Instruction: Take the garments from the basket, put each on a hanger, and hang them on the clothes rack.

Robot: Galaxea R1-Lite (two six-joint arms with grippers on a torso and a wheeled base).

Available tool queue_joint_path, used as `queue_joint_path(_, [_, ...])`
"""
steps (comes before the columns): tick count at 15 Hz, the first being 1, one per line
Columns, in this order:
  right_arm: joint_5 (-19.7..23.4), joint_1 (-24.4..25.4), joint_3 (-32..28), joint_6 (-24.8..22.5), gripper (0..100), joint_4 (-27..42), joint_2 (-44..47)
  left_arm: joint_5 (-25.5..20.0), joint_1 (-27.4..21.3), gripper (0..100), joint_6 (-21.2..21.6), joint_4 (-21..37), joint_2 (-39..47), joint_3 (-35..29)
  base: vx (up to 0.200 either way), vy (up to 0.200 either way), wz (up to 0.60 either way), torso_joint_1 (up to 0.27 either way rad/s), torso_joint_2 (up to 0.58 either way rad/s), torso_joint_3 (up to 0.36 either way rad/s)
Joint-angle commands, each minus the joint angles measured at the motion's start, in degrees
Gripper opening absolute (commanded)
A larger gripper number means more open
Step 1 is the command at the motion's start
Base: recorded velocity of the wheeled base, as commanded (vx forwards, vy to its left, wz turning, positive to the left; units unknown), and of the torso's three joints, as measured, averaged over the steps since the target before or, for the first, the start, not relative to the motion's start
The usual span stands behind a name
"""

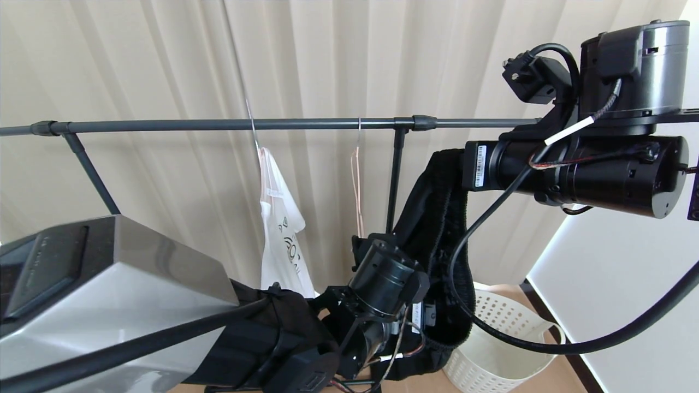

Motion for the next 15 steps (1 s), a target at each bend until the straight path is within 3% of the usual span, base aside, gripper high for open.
queue_joint_path(1, [0.05, 0.01, -0.28, 0.12, 0, -0.02, -0.44, 0.08, -0.7, 100, -0.17, -0.03, -0.18, 2.1, 0.0, 0.0, 0.0, 0.0, 0.0, 0.0])
queue_joint_path(5, [-0.3, -0.43, -2.04, 1.53, 0, -0.02, 0.97, 0.96, -2.99, 100, -1.05, -0.11, -2.02, 8.25, 0.0, 0.0, 0.0, 0.0, 0.0, 0.0])
queue_joint_path(9, [-0.82, -5.0, -2.83, 1.53, 0, -0.02, 1.85, 1.92, -3.08, 100, -0.69, -3.01, -6.68, 14.32, 0.0, 0.0, 0.0, 0.0, 0.0, 0.0])
queue_joint_path(10, [-0.82, -6.23, -2.56, 1.44, 0, 0.07, 1.41, 2.89, -2.81, 0, -0.69, -3.1, -8.0, 15.11, 0.0, 0.0, 0.0, 0.0, 0.0, 0.0])
queue_joint_path(12, [-0.91, -7.03, -1.16, 1.09, 0, 0.86, -0.7, 3.68, -0.88, 0, 0.01, -3.1, -10.55, 15.28, 0.0, 0.0, 0.0, 0.0, 0.0, 0.0])
queue_joint_path(15, [-1.18, -7.2, 2.01, -3.4, 0, 3.94, -4.48, 3.59, 4.31, 0, 4.67, -3.45, -13.19, 14.49, 0.0, 0.0, 0.0, 0.0, 0.0, 0.0])
